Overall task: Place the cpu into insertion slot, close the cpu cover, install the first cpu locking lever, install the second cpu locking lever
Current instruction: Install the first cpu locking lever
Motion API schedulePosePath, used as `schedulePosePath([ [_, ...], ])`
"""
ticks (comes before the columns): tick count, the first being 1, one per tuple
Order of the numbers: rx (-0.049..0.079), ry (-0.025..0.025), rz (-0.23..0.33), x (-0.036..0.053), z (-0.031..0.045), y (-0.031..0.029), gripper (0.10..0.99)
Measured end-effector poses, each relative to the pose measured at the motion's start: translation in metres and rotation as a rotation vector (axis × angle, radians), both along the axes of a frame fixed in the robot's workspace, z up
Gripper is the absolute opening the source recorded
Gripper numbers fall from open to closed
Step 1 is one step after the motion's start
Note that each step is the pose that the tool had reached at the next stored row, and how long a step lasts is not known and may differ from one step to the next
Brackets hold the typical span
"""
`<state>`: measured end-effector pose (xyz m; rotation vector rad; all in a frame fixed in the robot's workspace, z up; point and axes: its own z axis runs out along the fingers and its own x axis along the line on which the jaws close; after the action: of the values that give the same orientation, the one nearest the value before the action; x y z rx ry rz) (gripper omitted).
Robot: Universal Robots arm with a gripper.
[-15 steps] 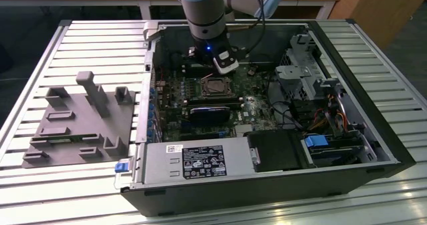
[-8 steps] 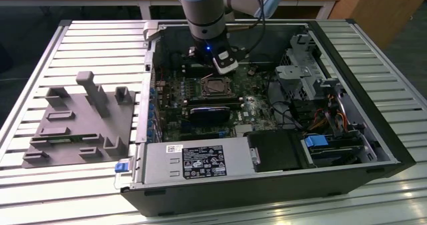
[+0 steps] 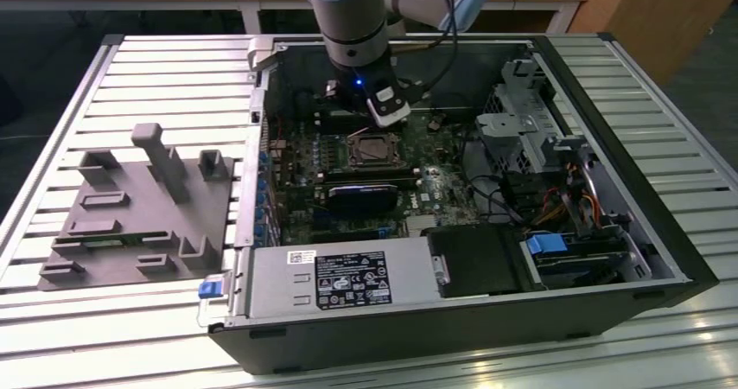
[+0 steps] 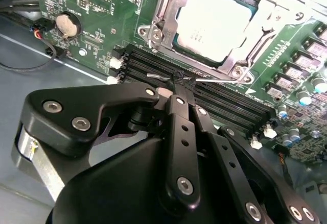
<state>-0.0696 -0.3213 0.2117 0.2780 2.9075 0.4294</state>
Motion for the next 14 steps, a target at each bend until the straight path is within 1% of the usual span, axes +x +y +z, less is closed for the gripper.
schedulePosePath([
  [3,-0.005,-0.022,-0.001,-0.0013,-0.001,0.0004,0.102],
  [4,-0.006,-0.0269,-0.002,-0.0021,-0.0012,0.0007,0.102],
  [5,-0.006,-0.0295,-0.002,-0.0032,-0.0014,0.0011,0.102],
  [8,-0.006,-0.0342,-0.003,-0.0066,-0.0018,0.0026,0.102],
  [14,-0.012,-0.0394,-0.024,-0.0071,-0.004,0.0049,0.102],
])
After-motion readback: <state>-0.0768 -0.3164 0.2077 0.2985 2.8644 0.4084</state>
